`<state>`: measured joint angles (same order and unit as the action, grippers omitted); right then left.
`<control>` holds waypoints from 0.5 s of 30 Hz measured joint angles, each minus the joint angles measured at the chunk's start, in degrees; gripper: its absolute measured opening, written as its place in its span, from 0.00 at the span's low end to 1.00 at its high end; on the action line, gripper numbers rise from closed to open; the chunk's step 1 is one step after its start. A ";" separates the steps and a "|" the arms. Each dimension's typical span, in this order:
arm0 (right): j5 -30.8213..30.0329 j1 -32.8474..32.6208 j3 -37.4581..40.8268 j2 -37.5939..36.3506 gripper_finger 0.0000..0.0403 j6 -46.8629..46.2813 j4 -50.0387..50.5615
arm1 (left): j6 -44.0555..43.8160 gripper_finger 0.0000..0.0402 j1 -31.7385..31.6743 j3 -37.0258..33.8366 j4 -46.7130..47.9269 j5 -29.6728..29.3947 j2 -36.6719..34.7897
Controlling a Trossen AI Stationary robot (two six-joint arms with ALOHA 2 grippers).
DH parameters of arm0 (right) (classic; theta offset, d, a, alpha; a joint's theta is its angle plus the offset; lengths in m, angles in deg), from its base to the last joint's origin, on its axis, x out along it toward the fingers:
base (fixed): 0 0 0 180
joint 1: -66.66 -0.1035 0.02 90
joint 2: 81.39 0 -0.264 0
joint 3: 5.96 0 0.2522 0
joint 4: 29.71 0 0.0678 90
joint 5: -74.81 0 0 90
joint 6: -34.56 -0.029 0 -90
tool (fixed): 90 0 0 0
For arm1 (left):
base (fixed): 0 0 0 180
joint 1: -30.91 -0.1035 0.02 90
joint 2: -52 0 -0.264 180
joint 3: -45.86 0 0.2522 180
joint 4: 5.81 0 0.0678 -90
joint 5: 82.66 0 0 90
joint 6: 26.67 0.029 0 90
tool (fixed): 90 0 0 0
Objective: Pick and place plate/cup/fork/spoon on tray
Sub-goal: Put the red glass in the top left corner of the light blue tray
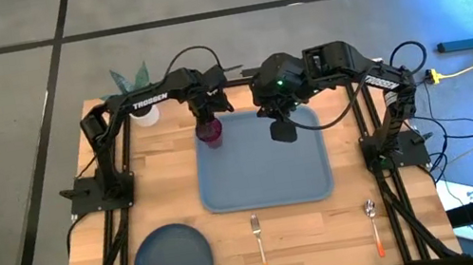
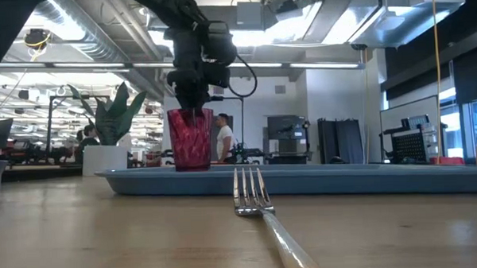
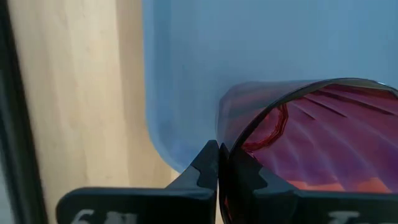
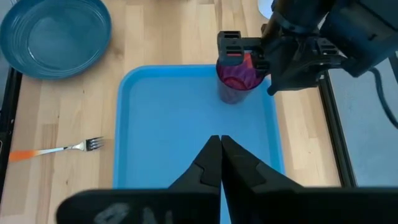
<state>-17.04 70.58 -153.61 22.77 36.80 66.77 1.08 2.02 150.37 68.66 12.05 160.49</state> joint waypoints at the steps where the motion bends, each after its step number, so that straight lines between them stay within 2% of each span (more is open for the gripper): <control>1: 0.00 0.00 0.00 0.00 0.02 0.00 0.01 | 0.02 0.01 0.00 -0.36 -0.02 -0.05 0.00; 15: 0.00 0.00 -0.02 0.00 0.02 -0.31 -0.01 | -0.27 0.01 0.86 -2.85 -2.95 -0.73 -0.09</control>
<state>-17.04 70.58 -153.63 22.77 36.50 66.76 0.81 2.89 147.52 65.71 11.32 160.40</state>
